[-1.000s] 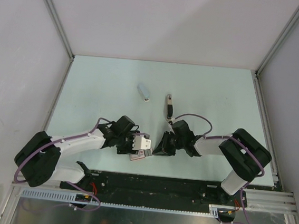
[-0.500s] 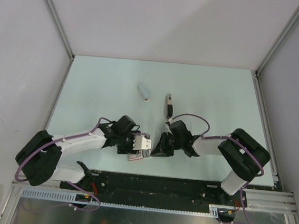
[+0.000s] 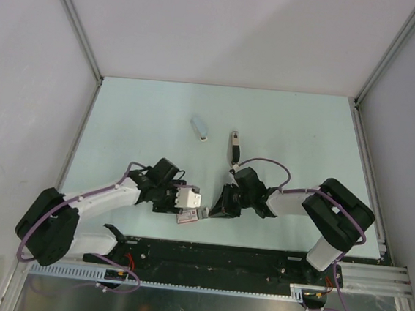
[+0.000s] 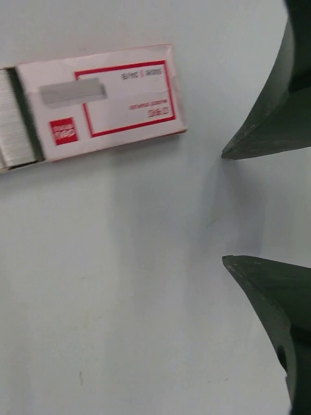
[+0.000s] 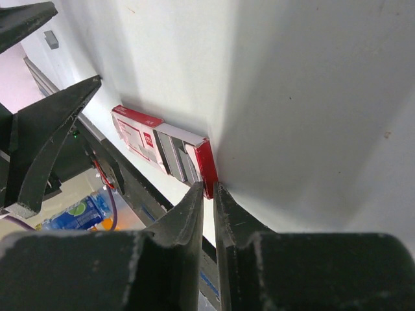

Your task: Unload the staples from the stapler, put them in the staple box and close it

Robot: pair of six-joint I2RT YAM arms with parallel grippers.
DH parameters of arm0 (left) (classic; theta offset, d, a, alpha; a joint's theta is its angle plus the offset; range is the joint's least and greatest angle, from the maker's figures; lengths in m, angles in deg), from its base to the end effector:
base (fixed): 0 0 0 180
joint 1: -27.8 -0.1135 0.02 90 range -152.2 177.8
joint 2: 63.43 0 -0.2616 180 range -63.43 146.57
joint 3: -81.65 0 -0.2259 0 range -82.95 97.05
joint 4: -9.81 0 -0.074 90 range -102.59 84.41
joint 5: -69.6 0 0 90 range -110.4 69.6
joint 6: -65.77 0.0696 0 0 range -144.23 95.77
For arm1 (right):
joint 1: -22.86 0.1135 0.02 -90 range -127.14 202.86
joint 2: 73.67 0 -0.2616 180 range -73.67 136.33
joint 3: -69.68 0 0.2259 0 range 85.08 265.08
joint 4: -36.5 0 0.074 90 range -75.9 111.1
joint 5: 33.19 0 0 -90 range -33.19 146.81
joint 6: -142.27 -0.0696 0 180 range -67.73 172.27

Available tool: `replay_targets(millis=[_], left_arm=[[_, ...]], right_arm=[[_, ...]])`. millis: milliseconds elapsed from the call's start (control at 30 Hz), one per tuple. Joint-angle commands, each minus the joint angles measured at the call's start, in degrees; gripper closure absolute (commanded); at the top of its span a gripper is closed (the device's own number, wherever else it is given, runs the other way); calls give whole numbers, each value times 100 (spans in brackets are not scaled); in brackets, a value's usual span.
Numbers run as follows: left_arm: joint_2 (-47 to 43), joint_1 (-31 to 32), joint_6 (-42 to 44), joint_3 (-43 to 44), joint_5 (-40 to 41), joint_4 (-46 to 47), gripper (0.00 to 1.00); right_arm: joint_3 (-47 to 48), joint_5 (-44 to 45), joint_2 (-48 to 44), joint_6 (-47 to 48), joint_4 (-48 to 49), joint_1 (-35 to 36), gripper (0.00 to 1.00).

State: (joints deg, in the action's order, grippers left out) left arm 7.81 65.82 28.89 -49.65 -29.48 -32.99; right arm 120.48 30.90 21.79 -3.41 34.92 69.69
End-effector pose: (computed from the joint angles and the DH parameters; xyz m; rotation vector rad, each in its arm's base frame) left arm 0.1540 -0.1343 0.1449 1.9549 1.8510 -0.1346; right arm 0.1831 0.2396 0.1165 -0.0408 2.7405 1.2477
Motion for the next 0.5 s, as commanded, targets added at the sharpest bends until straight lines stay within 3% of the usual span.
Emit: replay_targets(millis=[0, 167, 467], left_arm=[[-393, -120, 721, -155, -283, -777, 33], [-590, -11, 782, -137, -797, -960, 31], [68, 133, 624, 283, -1125, -884, 30]], right_arm=[[169, 42, 4, -4, -65, 41, 84], [169, 60, 6, -2, -69, 52, 85], [169, 52, 14, -4, -48, 52, 84]])
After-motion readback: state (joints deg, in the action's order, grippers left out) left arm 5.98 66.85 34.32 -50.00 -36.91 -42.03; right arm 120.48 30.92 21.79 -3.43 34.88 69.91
